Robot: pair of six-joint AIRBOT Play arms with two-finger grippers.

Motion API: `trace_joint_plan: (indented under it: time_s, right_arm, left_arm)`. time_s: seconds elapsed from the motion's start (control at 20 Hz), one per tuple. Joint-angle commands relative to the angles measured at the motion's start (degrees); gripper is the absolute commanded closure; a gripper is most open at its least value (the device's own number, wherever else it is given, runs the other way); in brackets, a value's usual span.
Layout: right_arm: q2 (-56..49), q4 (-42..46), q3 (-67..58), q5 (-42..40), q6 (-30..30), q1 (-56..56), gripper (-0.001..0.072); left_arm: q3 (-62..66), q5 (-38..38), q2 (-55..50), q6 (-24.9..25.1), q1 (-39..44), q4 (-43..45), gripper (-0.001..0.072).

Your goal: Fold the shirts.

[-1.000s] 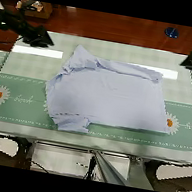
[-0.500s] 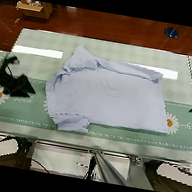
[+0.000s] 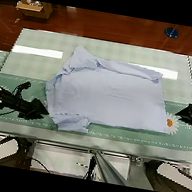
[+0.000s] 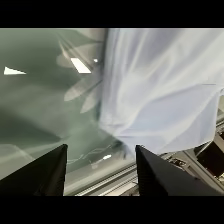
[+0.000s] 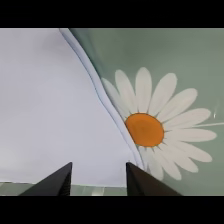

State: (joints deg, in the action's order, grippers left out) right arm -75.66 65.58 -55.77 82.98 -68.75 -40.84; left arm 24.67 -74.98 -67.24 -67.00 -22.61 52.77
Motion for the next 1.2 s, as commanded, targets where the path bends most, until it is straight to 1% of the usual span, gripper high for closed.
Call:
trace_joint_plan:
  time_s: [0.0,0.2,0.25,0.3,0.35,0.4,0.45,0.5,0.55,0.75,0.95,1.15]
  right_arm:
    - [0.2,-3.5,0.7,0.0,0.7,0.0,0.0283]
    - [0.2,-4.2,0.7,1.2,0.7,0.0,0.0283]
    - [0.2,-4.3,0.7,1.2,0.6,0.0,0.0283]
    - [0.2,-4.3,0.7,1.2,0.5,0.0,0.0283]
    - [0.2,-4.5,0.7,1.3,0.5,0.0,0.0283]
    - [0.2,-5.2,0.7,1.9,0.5,0.0,0.0281]
    - [0.2,-6.3,0.7,2.2,0.5,0.0,0.0272]
    - [0.2,-7.0,0.7,2.4,0.5,0.0,0.0215]
    - [0.2,-6.7,0.7,2.6,0.5,0.0,0.0183]
    - [0.2,0.7,2.1,2.8,0.4,-0.6,0.0182]
    - [0.2,-0.1,9.6,3.5,0.9,-3.9,0.0169]
    - [0.2,-0.3,14.9,1.1,2.5,-6.5,0.0170]
  left_arm:
    - [-1.1,7.0,-0.8,0.8,3.8,-2.4,0.0167]
    - [-1.1,11.7,-3.5,0.5,7.7,-6.3,0.0171]
    - [-1.1,12.6,-4.3,0.1,8.4,-6.3,0.0207]
    - [-1.1,13.8,-5.1,0.1,8.9,-6.3,0.0290]
    - [-1.1,15.0,-5.9,0.1,9.2,-6.5,0.0333]
    - [-1.1,15.2,-6.4,0.1,9.2,-6.9,0.0402]
    - [-1.1,15.2,-6.5,0.5,9.2,-7.0,0.0619]
    - [-1.1,15.2,-6.5,1.4,9.2,-7.0,0.0686]
    - [-1.1,15.2,-6.5,1.4,9.2,-7.0,0.0686]
    - [-1.1,14.9,-6.4,1.5,9.2,-7.0,0.0688]
    - [-1.1,14.6,-6.3,1.9,9.2,-7.0,0.0688]
    - [-1.1,14.5,-6.3,1.9,9.2,-7.0,0.0688]
